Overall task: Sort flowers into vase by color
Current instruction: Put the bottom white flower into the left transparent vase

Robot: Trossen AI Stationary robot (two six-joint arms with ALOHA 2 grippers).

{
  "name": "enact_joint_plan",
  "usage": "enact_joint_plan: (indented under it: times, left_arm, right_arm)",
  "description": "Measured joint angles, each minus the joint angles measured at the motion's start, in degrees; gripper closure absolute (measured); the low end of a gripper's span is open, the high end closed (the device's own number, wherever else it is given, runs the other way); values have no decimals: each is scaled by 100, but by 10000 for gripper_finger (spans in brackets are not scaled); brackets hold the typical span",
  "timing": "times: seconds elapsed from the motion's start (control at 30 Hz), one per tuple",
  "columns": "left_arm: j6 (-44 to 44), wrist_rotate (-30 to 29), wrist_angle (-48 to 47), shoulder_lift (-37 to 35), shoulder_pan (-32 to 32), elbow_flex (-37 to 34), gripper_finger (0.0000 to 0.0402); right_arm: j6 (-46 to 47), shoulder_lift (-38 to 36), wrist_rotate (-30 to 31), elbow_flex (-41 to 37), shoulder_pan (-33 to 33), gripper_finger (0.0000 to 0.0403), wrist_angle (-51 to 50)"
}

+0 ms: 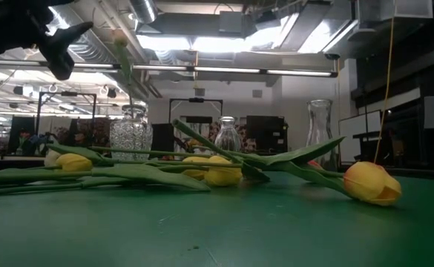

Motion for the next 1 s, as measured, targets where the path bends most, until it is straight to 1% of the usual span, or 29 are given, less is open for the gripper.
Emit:
enact_joint_plan:
  times: [0.1,0.17,0.2,0.23,0.3,0.37,0.4,0.47,0.53,0.57,0.67,0.73,0.8,0.9,1.0]
  left_arm:
    - [-322,200,177,1,-3,0,223]
    - [-495,386,372,49,-38,0,223]
    - [-552,465,478,97,-75,0,223]
    - [-571,527,586,158,-127,0,223]
    - [-498,547,756,365,-255,59,223]
    - [-371,510,809,745,-375,234,223]
    - [-295,501,789,960,-431,348,223]
    - [-150,498,804,1566,-524,694,223]
    - [-16,492,742,2259,-600,1088,223]
    - [54,496,683,2623,-626,1291,223]
    - [168,371,116,3550,-682,1883,223]
    - [171,200,-558,4060,-724,2228,223]
    - [158,76,-1138,4538,-783,2506,223]
    - [27,33,-1575,5091,-926,2806,223]
    - [-6,26,-1691,5357,-1110,3009,223]
  right_arm:
    - [-288,-956,-610,-599,10,194,593]
    - [-366,-1497,-765,-1002,15,194,1168]
    - [-398,-1603,-775,-1209,15,194,1608]
    - [-491,-1592,-775,-1401,17,194,2004]
    - [-561,-1487,-854,-1725,6,194,2197]
    - [-331,-1248,-1133,-1958,7,194,2378]
    - [-199,-1150,-1035,-2065,10,194,2454]
    - [-34,-844,-435,-2220,2,194,2898]
    - [-16,-375,175,-2400,-4,194,3333]
    - [-21,-116,320,-2461,-10,194,3456]
    - [230,645,404,-2493,-149,194,3695]
    - [684,1152,581,-2486,-311,194,3742]
    - [1105,1678,610,-2490,-510,194,3713]
    - [1963,2520,426,-2335,-841,194,3711]
    - [2554,3458,148,-1991,-1164,194,3732]
